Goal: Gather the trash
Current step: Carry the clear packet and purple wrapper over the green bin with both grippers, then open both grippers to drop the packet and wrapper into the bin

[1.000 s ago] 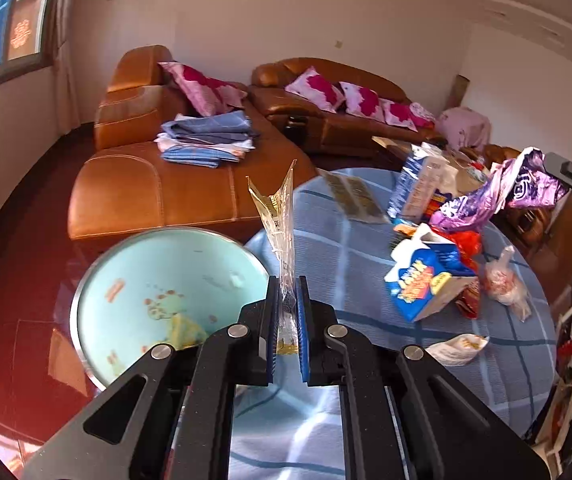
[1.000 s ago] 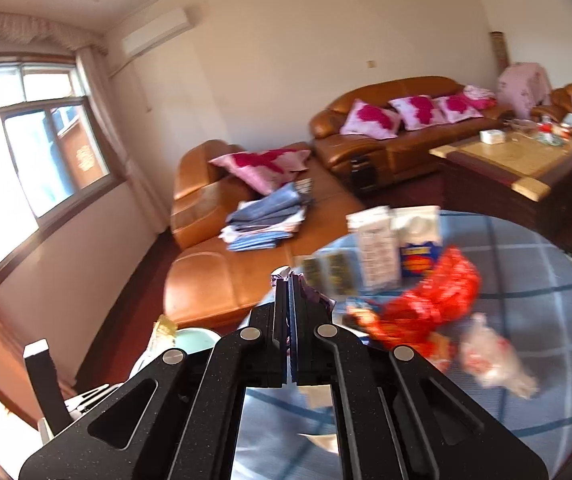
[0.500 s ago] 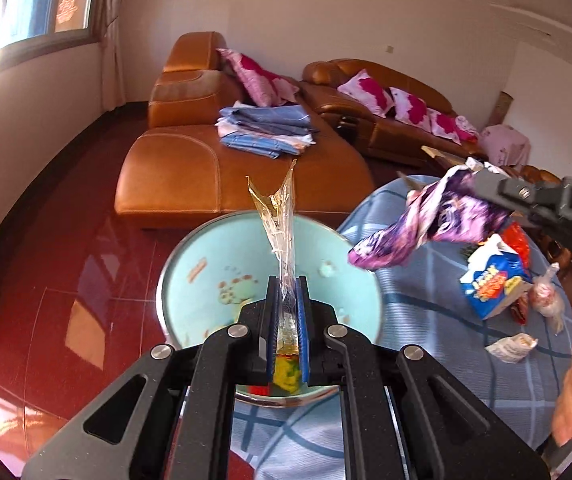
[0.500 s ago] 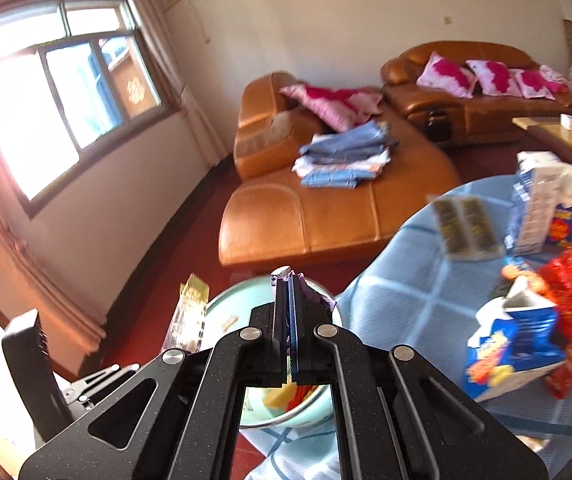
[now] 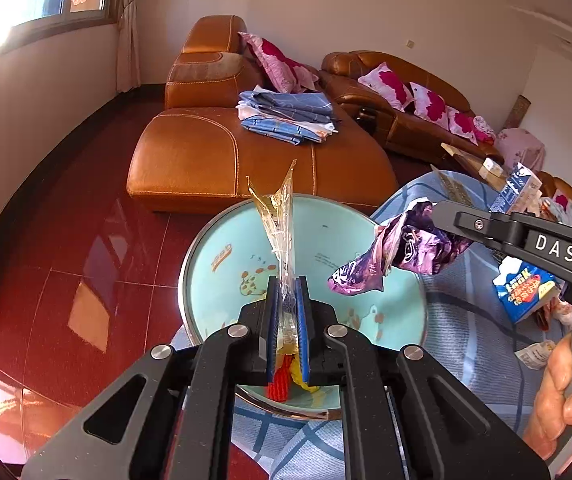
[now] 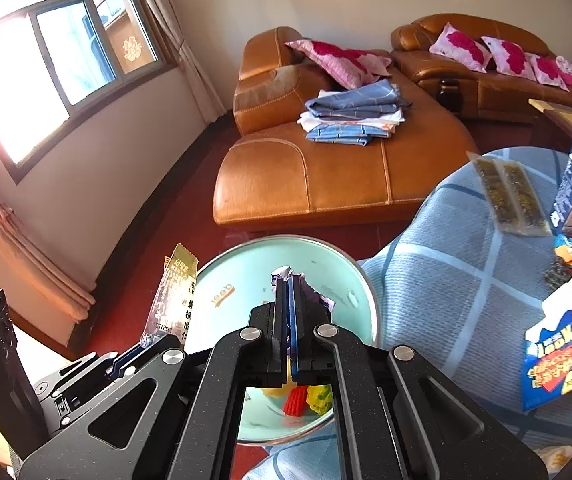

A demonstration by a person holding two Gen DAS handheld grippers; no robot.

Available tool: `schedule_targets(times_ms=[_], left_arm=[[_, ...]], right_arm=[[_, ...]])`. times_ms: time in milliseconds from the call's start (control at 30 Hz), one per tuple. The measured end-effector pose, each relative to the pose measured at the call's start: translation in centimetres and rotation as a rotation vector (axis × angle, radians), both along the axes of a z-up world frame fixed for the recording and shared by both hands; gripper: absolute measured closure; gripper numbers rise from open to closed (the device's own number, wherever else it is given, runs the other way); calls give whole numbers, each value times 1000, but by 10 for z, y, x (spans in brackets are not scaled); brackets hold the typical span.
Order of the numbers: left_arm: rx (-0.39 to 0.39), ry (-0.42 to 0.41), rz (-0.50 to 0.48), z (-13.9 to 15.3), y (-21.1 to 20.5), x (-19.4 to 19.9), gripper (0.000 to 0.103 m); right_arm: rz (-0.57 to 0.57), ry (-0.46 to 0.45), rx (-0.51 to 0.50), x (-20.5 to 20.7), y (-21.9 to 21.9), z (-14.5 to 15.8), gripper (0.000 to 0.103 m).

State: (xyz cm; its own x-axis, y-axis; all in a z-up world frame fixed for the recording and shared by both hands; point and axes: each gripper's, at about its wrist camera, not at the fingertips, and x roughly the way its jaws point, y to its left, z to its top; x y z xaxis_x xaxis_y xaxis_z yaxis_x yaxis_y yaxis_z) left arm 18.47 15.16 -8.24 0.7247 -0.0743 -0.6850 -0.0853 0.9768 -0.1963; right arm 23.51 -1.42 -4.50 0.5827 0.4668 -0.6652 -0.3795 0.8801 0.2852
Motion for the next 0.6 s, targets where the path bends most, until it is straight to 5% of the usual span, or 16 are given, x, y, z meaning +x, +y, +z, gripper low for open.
schedule_targets(times_ms=[200,333,500,600], left_arm=[[0,6,10,-4,2,2,94],[22,9,17,-4,0,2,83],[16,12,40,-3,2,-1,81],[22,6,48,-1,-1,-3,69]], right_arm=[[20,37,13,4,6,-10,98],[0,46,30,5,2,-13,70],[-30,31,46,2,-8,-8,70],[-50,30,41,2,-13,-7,70]])
